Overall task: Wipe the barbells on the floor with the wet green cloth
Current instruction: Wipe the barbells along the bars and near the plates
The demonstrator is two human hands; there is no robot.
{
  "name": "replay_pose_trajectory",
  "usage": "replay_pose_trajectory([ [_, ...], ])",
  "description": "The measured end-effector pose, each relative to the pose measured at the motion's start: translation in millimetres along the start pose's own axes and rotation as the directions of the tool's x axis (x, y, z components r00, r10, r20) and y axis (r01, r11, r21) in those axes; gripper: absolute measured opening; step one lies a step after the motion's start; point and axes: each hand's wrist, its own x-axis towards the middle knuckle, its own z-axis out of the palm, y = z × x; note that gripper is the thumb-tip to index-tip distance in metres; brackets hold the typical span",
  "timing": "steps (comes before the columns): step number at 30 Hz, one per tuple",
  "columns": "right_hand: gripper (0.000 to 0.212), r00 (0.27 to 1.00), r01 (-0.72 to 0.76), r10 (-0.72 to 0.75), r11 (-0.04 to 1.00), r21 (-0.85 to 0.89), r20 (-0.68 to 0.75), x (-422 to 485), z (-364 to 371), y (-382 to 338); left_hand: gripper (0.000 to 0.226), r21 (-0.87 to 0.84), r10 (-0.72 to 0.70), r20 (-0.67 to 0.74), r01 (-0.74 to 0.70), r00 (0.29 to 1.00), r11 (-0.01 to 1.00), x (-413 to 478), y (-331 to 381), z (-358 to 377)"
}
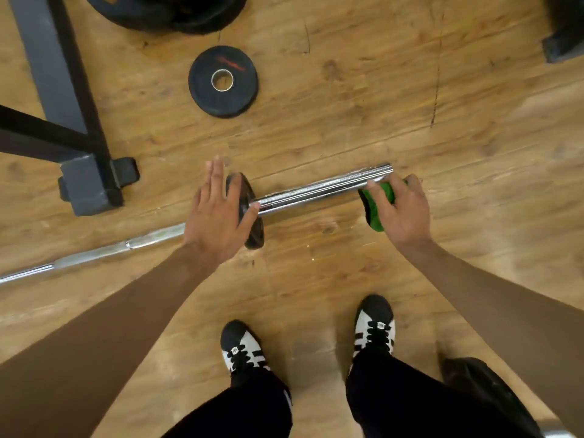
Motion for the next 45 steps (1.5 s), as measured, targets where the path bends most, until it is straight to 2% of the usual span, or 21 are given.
replay_pose_trajectory([
  [2,0.065,0.998,0.062,-0.063,0.998,-0.029,-0.025,19.1,26.6,20.2,0.08,0.0,0.044,-0.023,-0.044,0.999,0.999,26.1,-12.4,30.2],
  [5,0.057,0.968,0.225,-0.232,0.971,-0.076,-0.099,47.6,54.8,49.1,0.081,-0.04,0.071,-0.061,-0.074,0.996,0.996,61.4,-25.4,64.9],
  [7,0.057,0.924,0.323,-0.331,0.944,-0.07,-0.194,59.7,67.4,65.3,0.079,-0.144,0.031,-0.14,-0.051,0.99,0.988,73.5,-27.5,83.2],
  [10,0.054,0.868,0.388,-0.383,0.92,-0.051,-0.315,68.9,86.1,78.7,0.077,-0.337,-0.084,-0.275,-0.014,0.958,0.941,75.2,-25.1,103.1],
  [12,0.045,0.845,0.408,-0.406,0.91,-0.071,-0.347,75.5,99.2,87.2,0.072,-0.336,-0.086,-0.349,-0.039,0.933,0.941,75.5,-23.9,111.3],
  [14,0.035,0.834,0.422,-0.425,0.902,-0.09,-0.352,83.0,112.7,91.8,0.073,-0.31,-0.056,-0.376,-0.069,0.925,0.948,76.4,-23.1,114.3],
  [17,0.028,0.828,0.417,-0.41,0.906,-0.07,-0.382,88.1,129.7,94.4,0.08,-0.305,-0.049,-0.299,-0.047,0.953,0.951,76.8,-22.0,111.4],
  [19,0.028,0.834,0.392,-0.357,0.92,-0.004,-0.421,89.4,135.2,94.5,0.079,-0.309,-0.077,-0.216,0.007,0.973,0.951,80.7,-20.6,104.3],
  [21,0.029,0.837,0.366,-0.288,0.927,0.084,-0.466,91.5,136.1,91.9,0.067,-0.322,-0.13,-0.149,0.076,0.98,0.944,87.9,-18.3,96.2],
  [24,0.029,0.832,0.306,-0.17,0.934,0.182,-0.528,95.5,136.2,83.7,0.062,-0.328,-0.151,-0.152,0.095,0.977,0.94,95.2,-14.4,94.4],
  [27,0.03,0.825,0.255,-0.124,0.952,0.168,-0.551,101.3,138.9,77.3,0.076,-0.327,-0.108,-0.172,0.047,0.979,0.944,95.8,-17.2,98.4],
  [31,0.03,0.819,0.235,-0.167,0.97,0.055,-0.548,103.4,143.0,74.4,0.068,-0.274,-0.088,-0.206,0.029,0.975,0.961,95.5,-17.7,102.7],
  [35,0.029,0.821,0.155,-0.174,0.985,-0.082,-0.543,101.8,147.6,71.7,0.077,-0.195,-0.076,-0.228,0.031,0.971,0.98,87.9,-8.9,103.3],
  [39,0.027,0.843,0.181,-0.199,0.98,-0.085,-0.499,96.8,143.5,74.1,0.083,-0.132,-0.103,-0.243,0.072,0.965,0.989,76.6,-4.5,105.7],
  [41,0.025,0.809,0.246,-0.263,0.964,-0.102,-0.525,91.9,145.5,84.8,0.09,-0.076,-0.082,-0.235,0.066,0.969,0.995,72.9,-2.4,108.9],
  [45,0.025,0.718,0.328,-0.36,0.93,-0.168,-0.595,89.9,153.4,98.8,0.089,0.001,-0.074,-0.255,0.077,0.964,0.997,64.8,-1.7,114.1],
])
